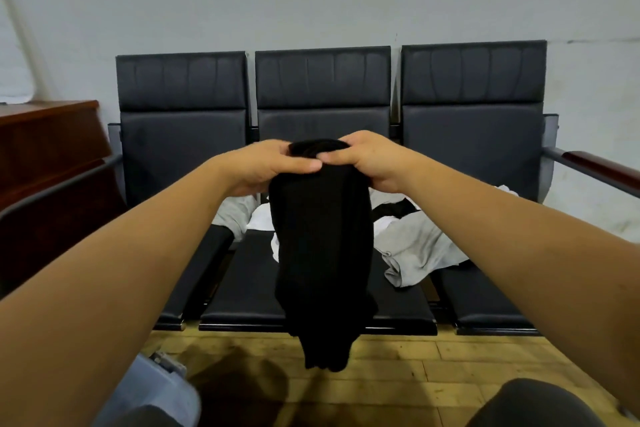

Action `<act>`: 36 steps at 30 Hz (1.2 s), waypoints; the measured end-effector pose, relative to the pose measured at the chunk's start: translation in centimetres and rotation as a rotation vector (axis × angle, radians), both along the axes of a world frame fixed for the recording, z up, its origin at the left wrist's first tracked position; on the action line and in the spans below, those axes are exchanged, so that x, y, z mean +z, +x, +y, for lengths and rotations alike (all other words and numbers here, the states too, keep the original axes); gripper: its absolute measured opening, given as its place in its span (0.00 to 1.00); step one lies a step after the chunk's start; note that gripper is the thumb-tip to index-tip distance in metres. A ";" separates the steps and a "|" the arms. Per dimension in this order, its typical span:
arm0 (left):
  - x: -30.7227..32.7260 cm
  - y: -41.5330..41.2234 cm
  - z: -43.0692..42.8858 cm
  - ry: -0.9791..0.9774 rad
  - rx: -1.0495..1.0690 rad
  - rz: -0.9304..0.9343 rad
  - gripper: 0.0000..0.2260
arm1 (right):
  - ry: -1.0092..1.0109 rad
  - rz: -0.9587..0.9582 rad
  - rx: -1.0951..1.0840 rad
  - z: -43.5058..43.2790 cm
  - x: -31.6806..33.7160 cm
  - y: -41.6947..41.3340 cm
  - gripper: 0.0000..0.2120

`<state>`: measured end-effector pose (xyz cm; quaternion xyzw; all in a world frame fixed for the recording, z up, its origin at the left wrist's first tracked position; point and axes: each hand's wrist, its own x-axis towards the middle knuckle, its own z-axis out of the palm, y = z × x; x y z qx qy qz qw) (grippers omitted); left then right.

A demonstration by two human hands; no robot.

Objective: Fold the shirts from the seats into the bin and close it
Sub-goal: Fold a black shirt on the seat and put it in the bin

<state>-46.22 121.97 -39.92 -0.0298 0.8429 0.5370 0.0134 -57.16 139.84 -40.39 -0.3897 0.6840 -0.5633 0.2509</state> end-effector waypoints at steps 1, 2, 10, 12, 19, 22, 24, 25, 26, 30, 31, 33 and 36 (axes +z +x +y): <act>-0.9 0.2 -0.7 -0.001 -0.019 -0.064 0.18 | -0.062 -0.064 -0.028 0.2 0.0 -0.6 0.08; -1.8 0.5 -1.3 -0.024 -0.034 -0.123 0.18 | -0.123 -0.139 -0.052 0.5 -0.1 -1.1 0.07; -4.0 1.5 -3.4 0.185 0.059 0.037 0.12 | 0.204 -0.167 -0.017 2.2 -2.7 -2.6 0.15; -3.0 1.0 -2.7 0.129 0.022 0.047 0.09 | 0.349 -0.141 0.146 1.6 -3.4 -1.8 0.22; -2.5 -0.1 -1.8 -0.046 0.159 0.173 0.06 | 0.285 -0.213 0.234 -0.4 -3.9 2.3 0.15; -4.9 -1.1 -2.6 -0.157 0.349 0.217 0.16 | 0.079 -0.297 0.081 -1.5 -4.0 2.6 0.13; -6.9 -1.2 -2.6 -0.119 0.459 0.170 0.22 | -0.029 -0.333 -0.017 -1.7 -3.8 2.1 0.08; -8.2 -1.1 -2.5 -0.025 0.490 0.106 0.27 | -0.061 -0.354 -0.043 -1.7 -3.7 1.8 0.07; -9.6 -0.9 -2.3 0.093 0.498 0.029 0.32 | -0.080 -0.379 -0.052 -1.6 -3.6 1.6 0.06; -15.1 0.8 -1.6 0.421 0.381 -0.283 0.29 | -0.105 -0.438 -0.019 -1.5 -3.6 1.2 0.06; -16.0 1.3 -1.1 0.478 0.353 -0.342 0.29 | -0.110 -0.441 -0.012 -1.5 -3.7 1.0 0.07; -17.0 1.6 -0.5 0.562 0.285 -0.412 0.26 | -0.108 -0.435 -0.013 -1.5 -3.7 0.8 0.07; -17.4 1.3 0.2 0.601 0.228 -0.461 0.24 | -0.065 -0.432 -0.052 -0.8 -3.9 0.2 0.06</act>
